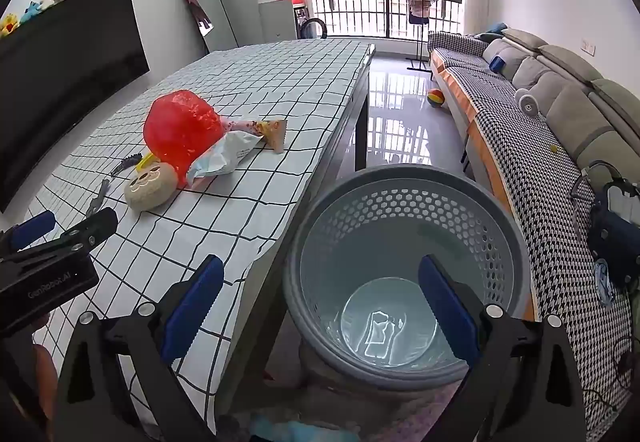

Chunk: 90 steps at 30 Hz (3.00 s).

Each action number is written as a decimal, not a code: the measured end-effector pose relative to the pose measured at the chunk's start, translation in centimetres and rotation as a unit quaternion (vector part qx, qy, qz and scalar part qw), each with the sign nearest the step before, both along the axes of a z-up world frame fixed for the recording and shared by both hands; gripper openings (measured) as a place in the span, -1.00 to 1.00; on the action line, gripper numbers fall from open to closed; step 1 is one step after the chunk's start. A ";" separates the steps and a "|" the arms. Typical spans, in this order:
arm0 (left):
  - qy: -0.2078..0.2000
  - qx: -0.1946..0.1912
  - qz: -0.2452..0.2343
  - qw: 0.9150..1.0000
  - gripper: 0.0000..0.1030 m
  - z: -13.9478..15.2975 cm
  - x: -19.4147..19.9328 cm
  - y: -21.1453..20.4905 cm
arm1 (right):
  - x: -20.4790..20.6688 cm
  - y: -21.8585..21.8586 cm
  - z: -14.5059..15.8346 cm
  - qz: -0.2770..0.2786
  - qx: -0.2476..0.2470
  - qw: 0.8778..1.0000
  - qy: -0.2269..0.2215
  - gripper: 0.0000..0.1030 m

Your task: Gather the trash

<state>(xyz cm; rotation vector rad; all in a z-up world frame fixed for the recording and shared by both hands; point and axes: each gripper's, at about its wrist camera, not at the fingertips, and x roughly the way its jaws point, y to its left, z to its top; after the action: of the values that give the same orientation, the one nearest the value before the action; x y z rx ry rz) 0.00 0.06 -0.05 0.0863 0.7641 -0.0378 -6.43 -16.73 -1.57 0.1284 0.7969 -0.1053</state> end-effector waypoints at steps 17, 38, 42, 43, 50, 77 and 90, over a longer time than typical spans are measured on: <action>-0.005 0.003 0.006 1.000 0.88 0.3 -0.3 0.6 | -0.5 0.3 0.8 0.001 -0.002 1.000 -0.010 0.81; -0.012 0.003 0.006 1.000 0.88 1.0 -0.8 0.8 | -0.9 0.5 1.3 0.003 0.003 1.000 -0.017 0.81; -0.011 0.004 0.006 1.000 0.88 1.0 -0.7 0.8 | -0.9 0.4 1.3 0.003 0.003 1.000 -0.018 0.81; -0.011 0.003 0.006 1.000 0.88 1.0 -0.7 0.8 | -0.9 0.4 1.3 0.003 0.003 1.000 -0.018 0.81; -0.012 0.006 0.007 1.000 0.88 0.9 -0.8 0.6 | -1.0 0.4 1.3 0.003 0.003 1.000 -0.017 0.81; -0.012 0.005 0.008 1.000 0.88 0.9 -0.7 0.7 | -1.0 0.3 1.1 0.005 0.003 1.000 -0.017 0.81; -0.012 0.005 0.009 1.000 0.88 0.9 -0.8 0.7 | -1.1 0.2 1.0 0.007 0.004 1.000 -0.016 0.81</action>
<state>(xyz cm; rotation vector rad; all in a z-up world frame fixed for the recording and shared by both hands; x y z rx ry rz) -0.81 0.75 0.82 0.0899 0.7403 -0.0162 -7.49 -16.48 -0.59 0.1324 0.7670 -0.0859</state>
